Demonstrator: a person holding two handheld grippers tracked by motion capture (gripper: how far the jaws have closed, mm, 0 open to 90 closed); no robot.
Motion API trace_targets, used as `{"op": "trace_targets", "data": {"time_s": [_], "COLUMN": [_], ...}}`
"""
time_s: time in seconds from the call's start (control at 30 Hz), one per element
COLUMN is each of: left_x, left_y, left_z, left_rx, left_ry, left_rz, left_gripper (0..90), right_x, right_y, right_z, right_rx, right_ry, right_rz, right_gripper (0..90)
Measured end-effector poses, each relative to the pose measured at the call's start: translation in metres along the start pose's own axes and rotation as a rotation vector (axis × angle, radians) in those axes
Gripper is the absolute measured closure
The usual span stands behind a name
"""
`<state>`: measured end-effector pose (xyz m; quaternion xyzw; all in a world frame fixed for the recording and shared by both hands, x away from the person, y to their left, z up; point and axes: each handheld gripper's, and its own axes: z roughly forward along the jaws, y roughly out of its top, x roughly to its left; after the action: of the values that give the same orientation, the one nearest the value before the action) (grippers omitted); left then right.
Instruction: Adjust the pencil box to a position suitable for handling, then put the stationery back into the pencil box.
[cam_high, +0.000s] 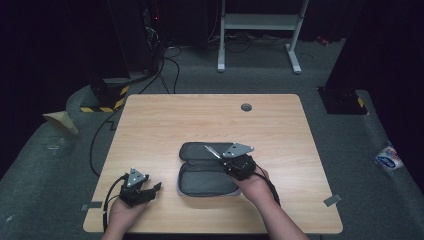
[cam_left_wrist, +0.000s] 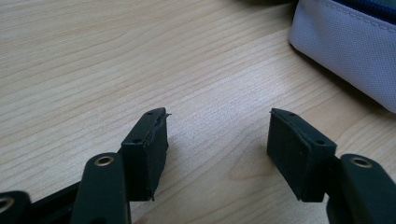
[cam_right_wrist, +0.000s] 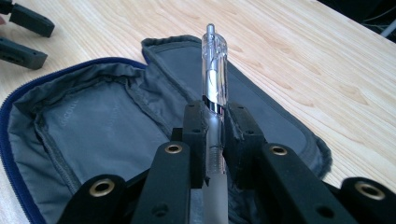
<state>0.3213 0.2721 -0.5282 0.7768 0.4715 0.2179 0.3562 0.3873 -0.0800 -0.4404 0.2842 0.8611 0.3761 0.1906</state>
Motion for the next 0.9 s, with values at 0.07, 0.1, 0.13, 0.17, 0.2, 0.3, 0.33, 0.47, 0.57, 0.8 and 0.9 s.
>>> {"op": "trace_targets", "data": {"time_s": [0.07,0.1,0.13,0.17,0.2,0.3,0.33,0.47,0.57,0.8,0.9], "left_x": [-0.001,-0.001,-0.001,-0.001,-0.001,-0.001,-0.001,-0.002,-0.002,-0.002,-0.002], "left_y": [0.0,0.0,0.0,-0.001,-0.001,-0.001,-0.001,-0.001,-0.001,-0.001,-0.001], "left_z": [0.0,0.0,0.0,0.0,-0.001,-0.001,0.0,-0.001,-0.001,-0.001,-0.001], "left_rx": [0.0,0.0,-0.001,-0.001,0.001,0.001,0.0,0.002,0.002,0.003,0.003], "left_ry": [0.004,0.005,0.006,0.007,0.007,0.006,0.008,0.007,0.007,0.006,0.006], "left_rz": [0.001,-0.001,-0.002,-0.004,-0.005,-0.004,-0.005,-0.005,-0.004,0.0,0.001], "left_gripper": [38.4,38.3,38.3,38.2,38.1,38.1,38.1,37.6,37.3,36.6,36.6], "right_x": [0.002,0.003,0.004,0.005,0.006,0.008,0.009,0.014,0.019,0.034,0.039], "right_y": [0.002,0.003,0.004,0.005,0.006,0.009,0.009,0.009,0.009,0.009,0.009], "right_z": [0.002,0.003,0.003,0.004,0.005,0.007,0.008,0.015,0.019,0.025,0.024], "right_rx": [0.006,0.005,0.008,0.007,0.007,0.006,0.005,0.022,0.03,0.046,0.049], "right_ry": [0.007,0.013,0.018,0.025,0.027,0.043,0.048,0.071,0.094,0.162,0.179], "right_rz": [-0.009,-0.02,-0.021,-0.025,-0.031,-0.042,-0.056,-0.079,-0.101,-0.164,-0.18], "right_gripper": [78.5,78.5,78.5,78.5,78.5,78.5,78.5,78.5,78.5,78.4,78.5]}}
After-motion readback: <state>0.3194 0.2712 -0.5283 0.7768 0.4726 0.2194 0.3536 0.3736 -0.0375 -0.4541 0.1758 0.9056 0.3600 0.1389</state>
